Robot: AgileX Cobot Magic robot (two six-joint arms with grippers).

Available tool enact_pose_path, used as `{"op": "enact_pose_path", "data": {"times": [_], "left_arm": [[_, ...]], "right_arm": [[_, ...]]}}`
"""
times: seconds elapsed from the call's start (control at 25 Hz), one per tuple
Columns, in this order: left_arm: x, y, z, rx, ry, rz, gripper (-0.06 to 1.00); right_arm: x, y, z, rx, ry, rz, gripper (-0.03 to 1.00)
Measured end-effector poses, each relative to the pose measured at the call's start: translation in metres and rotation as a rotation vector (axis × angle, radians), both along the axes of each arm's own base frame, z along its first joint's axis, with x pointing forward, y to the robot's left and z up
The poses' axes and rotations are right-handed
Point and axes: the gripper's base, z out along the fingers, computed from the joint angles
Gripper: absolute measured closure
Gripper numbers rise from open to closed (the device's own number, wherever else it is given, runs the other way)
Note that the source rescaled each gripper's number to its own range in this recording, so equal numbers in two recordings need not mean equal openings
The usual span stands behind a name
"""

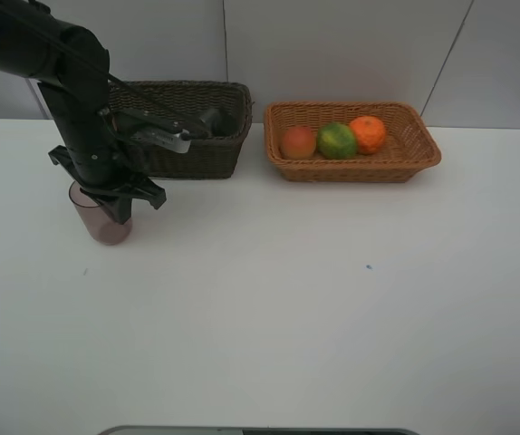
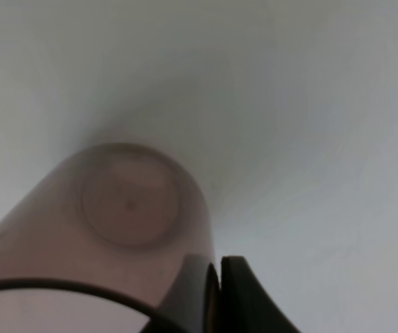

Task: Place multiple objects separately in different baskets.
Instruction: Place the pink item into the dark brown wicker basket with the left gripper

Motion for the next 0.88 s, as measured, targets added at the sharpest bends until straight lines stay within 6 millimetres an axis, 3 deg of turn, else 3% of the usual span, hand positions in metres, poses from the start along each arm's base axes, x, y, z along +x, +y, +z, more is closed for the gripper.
{"op": "enact_pose_path", "data": {"times": [0.44,0.88], "left_arm": [[0.0,0.0,0.002,-0.002,-0.004,0.0,0.94],[0.001,0.0,0.041,-0.02,-0.067,0.001,0.94]], "right_arm": [[0.0,0.0,0.0,0.0,0.0,0.0,-0.03],[0.0,0.0,0.0,0.0,0.0,0.0,-0.03]]}}
